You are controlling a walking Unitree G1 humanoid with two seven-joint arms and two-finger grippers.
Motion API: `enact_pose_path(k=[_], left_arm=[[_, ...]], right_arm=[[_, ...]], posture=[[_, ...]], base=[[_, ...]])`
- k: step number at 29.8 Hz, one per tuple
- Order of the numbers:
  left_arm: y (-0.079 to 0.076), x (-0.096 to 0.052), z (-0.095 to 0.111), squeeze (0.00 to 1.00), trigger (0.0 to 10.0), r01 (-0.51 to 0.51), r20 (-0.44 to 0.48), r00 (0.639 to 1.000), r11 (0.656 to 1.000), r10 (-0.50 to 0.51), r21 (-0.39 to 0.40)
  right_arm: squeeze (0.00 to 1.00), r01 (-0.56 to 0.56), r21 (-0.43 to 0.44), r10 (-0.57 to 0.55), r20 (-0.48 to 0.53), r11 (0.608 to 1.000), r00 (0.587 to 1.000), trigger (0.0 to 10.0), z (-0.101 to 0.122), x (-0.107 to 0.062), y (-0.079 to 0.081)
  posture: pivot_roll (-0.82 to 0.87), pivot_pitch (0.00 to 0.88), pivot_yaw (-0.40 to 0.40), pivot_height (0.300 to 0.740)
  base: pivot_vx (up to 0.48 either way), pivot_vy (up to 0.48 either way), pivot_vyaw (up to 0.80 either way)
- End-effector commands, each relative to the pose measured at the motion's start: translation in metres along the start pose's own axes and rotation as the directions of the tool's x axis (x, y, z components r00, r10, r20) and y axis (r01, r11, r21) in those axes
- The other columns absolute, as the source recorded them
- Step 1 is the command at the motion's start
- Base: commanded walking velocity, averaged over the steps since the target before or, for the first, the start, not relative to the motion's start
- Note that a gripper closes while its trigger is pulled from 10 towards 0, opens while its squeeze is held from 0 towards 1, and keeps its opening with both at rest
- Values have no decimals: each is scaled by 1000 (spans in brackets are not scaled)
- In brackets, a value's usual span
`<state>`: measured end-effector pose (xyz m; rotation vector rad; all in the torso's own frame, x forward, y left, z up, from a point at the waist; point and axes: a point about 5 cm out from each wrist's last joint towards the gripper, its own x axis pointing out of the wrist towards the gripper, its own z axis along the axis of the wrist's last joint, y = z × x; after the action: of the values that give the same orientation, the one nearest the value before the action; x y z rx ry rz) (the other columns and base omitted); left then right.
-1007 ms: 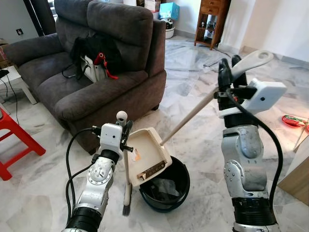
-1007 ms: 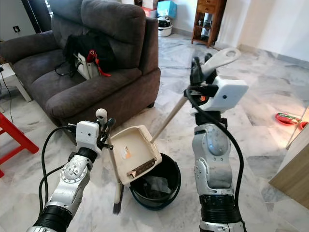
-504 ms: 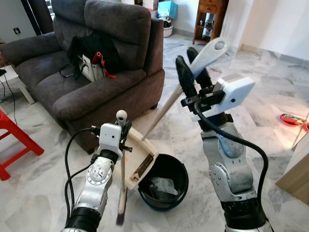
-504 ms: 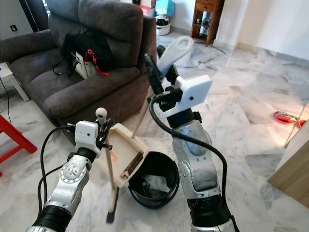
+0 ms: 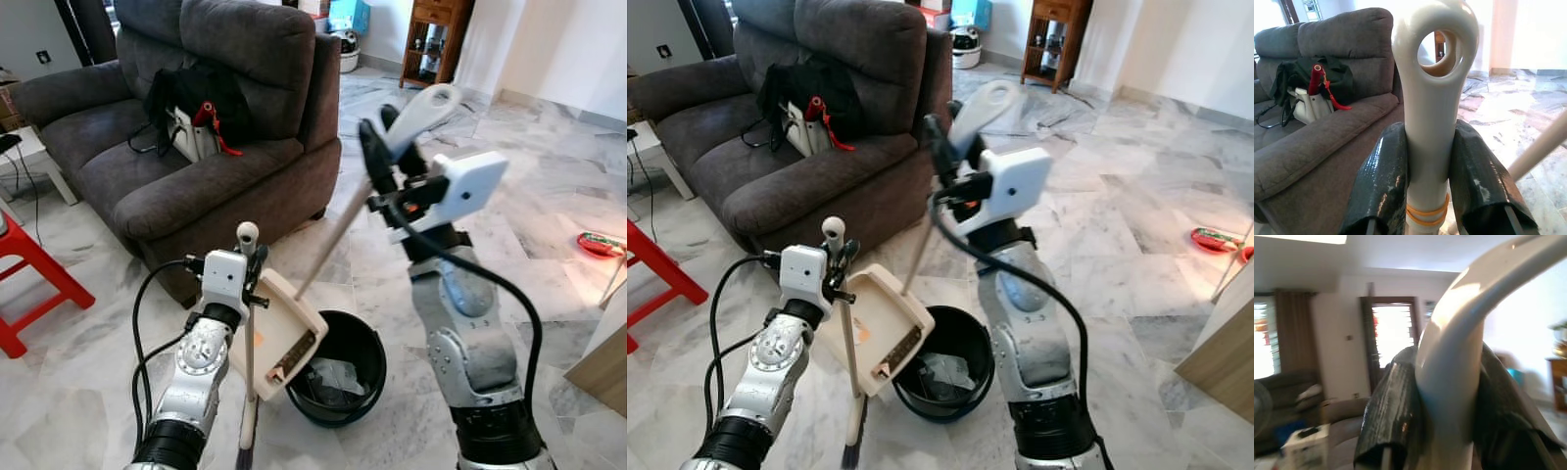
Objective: Sweep floor
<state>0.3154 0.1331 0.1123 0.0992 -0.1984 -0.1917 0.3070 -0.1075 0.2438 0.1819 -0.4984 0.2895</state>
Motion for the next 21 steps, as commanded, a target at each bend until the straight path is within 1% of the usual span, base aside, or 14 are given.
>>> enact_pose_path(k=[1,3,5,6,7,9,12,15,18,20,21], left_arm=[[1,4,11,0,10000,-6,60,998,1000,6,3],[1,4,11,0,10000,-6,61,998,1000,6,3],[2,4,11,0,10000,-6,62,998,1000,6,2],[2,4,11,0,10000,-6,63,998,1000,6,2],[2,4,11,0,10000,-7,63,998,1000,7,3],[2,4,11,0,10000,-6,63,998,1000,6,3],[2,4,11,0,10000,-4,63,998,1000,3,3],[2,4,11,0,10000,-3,64,998,1000,3,2],[2,4,11,0,10000,-5,64,998,1000,5,3],[2,4,11,0,10000,-5,64,998,1000,4,3],[2,4,11,0,10000,-4,64,998,1000,4,3]], right_arm=[[0,89,92,-90,12,992,996,10000,5,5,-5],[0,147,110,-148,-1,983,989,10000,3,4,-13],[0,178,82,-178,-5,981,984,10000,2,2,-19],[0,179,69,-180,-1,981,984,10000,2,2,-20],[0,171,25,-171,5,985,985,10000,3,1,-21],[0,169,-27,-169,16,985,986,10000,4,0,-23],[0,172,-31,-171,30,985,985,10000,5,0,-24],[0,176,-76,-172,59,981,983,10000,8,0,-26],[0,206,-105,-197,84,973,977,10000,10,-1,-33],[0,219,-153,-206,93,964,974,10000,11,-2,-40],[0,220,-159,-208,93,962,974,10000,11,-2,-41]], posture=[[-84,0,36,740],[-84,0,36,740],[-82,0,36,740],[-82,0,36,740],[-83,0,37,740],[-84,0,38,740],[-84,0,38,740],[-81,0,37,740],[-80,0,37,740],[-82,0,37,740],[-80,0,36,740]], base=[[0,0,0],[0,0,0],[0,0,0],[0,0,0],[0,0,0],[0,0,0],[0,0,0],[0,0,0],[0,0,0],[0,0,0],[0,0,0]])
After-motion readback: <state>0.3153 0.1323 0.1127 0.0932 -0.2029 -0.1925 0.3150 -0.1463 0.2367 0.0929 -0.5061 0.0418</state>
